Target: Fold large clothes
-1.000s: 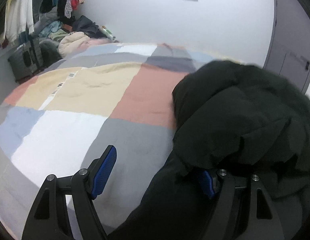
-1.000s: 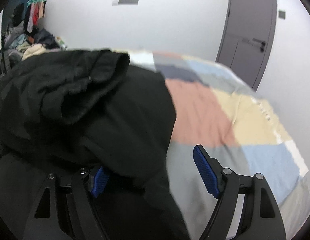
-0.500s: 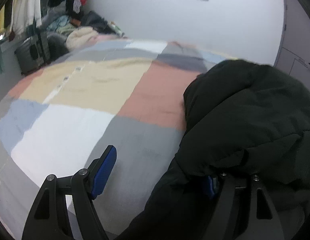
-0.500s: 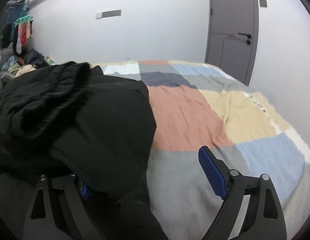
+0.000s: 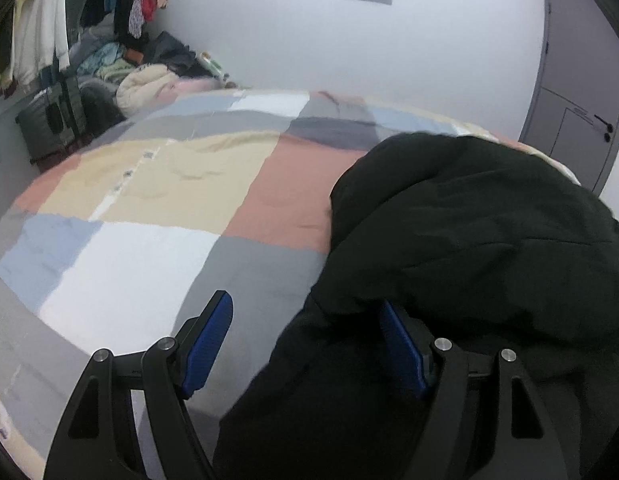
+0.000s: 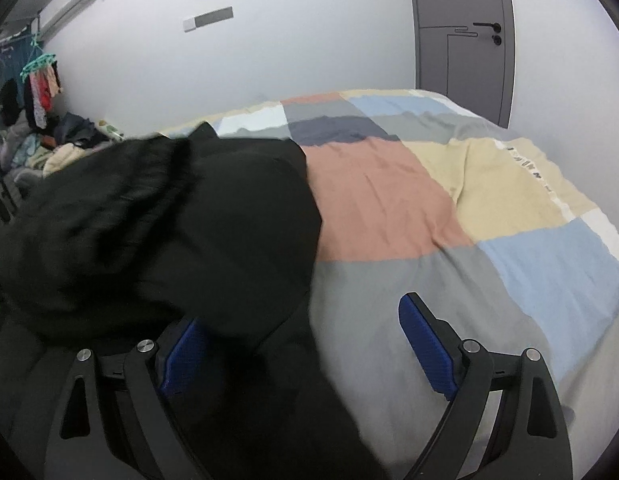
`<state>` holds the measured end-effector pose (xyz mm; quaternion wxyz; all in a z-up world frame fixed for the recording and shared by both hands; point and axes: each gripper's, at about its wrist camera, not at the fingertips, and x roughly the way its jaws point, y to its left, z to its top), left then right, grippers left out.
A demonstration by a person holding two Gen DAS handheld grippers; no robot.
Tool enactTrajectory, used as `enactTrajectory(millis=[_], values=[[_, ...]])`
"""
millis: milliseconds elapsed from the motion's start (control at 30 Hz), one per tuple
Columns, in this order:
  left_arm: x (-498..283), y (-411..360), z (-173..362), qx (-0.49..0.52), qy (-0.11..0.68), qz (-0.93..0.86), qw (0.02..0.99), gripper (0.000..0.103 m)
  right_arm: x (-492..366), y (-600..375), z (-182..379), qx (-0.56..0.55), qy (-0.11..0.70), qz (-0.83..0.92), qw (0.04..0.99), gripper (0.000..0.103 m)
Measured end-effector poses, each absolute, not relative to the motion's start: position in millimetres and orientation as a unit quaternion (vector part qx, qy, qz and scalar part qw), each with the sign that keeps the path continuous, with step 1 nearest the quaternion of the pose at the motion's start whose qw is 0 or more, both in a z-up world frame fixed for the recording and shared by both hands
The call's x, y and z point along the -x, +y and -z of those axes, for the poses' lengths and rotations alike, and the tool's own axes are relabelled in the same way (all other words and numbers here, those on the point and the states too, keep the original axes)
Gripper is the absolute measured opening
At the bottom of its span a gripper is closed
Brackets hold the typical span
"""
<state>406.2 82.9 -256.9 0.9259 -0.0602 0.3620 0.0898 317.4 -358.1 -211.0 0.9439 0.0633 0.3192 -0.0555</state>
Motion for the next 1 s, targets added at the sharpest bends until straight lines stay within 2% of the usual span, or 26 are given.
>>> enactTrajectory(millis=[300, 667, 833, 1000], values=[[-347, 61, 185, 0.076, 0.323, -0.055, 0.942, 0.075, -255, -312, 131, -0.096, 0.259, 0.023, 0.961, 0.090], [-241, 35, 58, 0.059, 0.238, -0.012, 0.969, 0.075, -167, -255, 10, -0.086, 0.167, -0.019, 0.982, 0.091], [-180, 33, 7, 0.047, 0.200, -0.016, 0.979, 0.075, -120, -245, -33, -0.074, 0.122, -0.023, 0.989, 0.092], [-128, 31, -23, 0.033, 0.196, -0.002, 0.980, 0.075, -80, -242, -59, -0.080, 0.103, -0.036, 0.991, 0.092]])
